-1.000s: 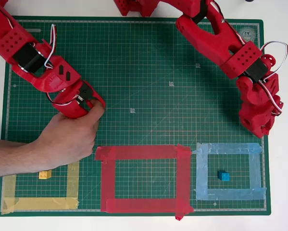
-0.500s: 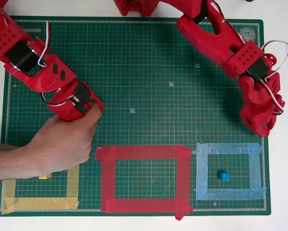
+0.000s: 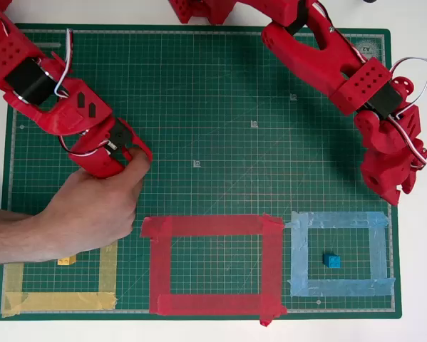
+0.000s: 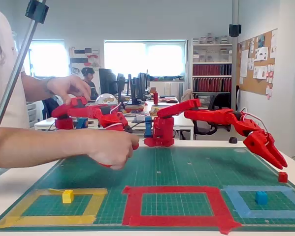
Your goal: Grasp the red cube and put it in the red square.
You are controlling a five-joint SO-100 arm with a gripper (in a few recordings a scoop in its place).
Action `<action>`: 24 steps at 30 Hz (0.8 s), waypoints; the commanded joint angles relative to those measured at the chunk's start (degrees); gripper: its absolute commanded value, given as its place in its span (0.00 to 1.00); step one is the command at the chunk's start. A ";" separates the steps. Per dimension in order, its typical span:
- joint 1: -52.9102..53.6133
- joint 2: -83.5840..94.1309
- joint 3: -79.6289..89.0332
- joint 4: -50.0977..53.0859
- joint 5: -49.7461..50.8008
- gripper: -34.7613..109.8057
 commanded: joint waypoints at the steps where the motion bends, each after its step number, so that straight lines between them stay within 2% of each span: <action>1: -0.88 3.87 1.32 0.79 -0.62 0.33; 24: -1.76 3.43 0.70 0.26 -0.53 0.33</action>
